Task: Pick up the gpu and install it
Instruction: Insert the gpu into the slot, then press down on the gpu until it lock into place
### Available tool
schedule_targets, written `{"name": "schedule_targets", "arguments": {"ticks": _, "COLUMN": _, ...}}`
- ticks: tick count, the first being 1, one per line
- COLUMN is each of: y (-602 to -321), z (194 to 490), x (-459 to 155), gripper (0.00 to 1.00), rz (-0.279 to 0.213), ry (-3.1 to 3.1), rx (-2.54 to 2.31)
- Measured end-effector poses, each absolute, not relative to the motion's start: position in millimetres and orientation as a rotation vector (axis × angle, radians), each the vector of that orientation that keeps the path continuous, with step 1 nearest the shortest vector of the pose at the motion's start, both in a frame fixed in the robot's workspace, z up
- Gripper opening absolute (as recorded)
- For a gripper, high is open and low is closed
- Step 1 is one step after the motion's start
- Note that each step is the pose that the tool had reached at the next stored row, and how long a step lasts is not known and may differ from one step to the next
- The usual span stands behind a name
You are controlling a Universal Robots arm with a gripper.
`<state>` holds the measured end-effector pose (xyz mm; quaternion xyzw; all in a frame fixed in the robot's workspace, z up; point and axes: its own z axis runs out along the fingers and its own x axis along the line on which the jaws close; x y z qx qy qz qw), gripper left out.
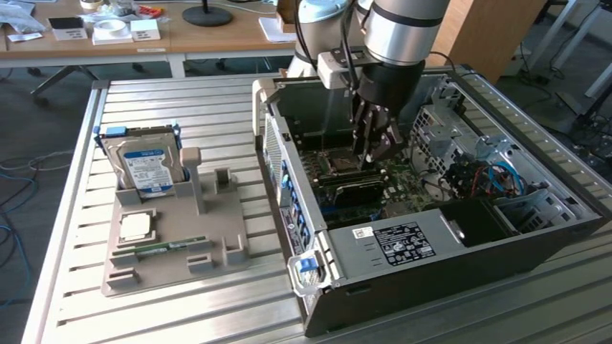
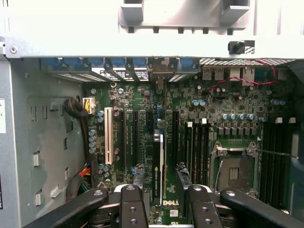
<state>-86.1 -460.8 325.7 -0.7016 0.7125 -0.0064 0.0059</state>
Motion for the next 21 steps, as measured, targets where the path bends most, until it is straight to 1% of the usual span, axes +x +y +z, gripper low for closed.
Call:
{"name": "schedule_targets", "arguments": {"ticks": 11, "y": -460.8, "z": 325.7, "x": -86.1, "gripper": 0.4, "rz": -0.02, "ry": 2.23, "rx": -2.196}}
{"name": "schedule_targets", "arguments": {"ticks": 13, "y": -460.8, "z": 325.8, "x": -86.1, "gripper": 0.38, "rz": -0.02, "ry": 2.23, "rx": -2.196}}
{"name": "schedule_targets", "arguments": {"ticks": 16, "y": -460.8, "z": 325.7, "x": -86.1, "gripper": 0.2, "rz": -0.02, "ry": 2.23, "rx": -2.196}}
{"name": "schedule_targets", "arguments": {"ticks": 17, "y": -460.8, "z": 325.7, "x": -86.1, "gripper": 0.2, "rz": -0.02, "ry": 2.23, "rx": -2.196}}
{"name": "schedule_targets", "arguments": {"ticks": 19, "y": -460.8, "z": 325.7, "x": -86.1, "gripper": 0.11, "rz": -0.02, "ry": 2.23, "rx": -2.196}}
{"name": "schedule_targets", "arguments": {"ticks": 21, "y": -460.8, "z": 325.7, "x": -86.1, "gripper": 0.11, "rz": -0.02, "ry": 2.23, "rx": -2.196}}
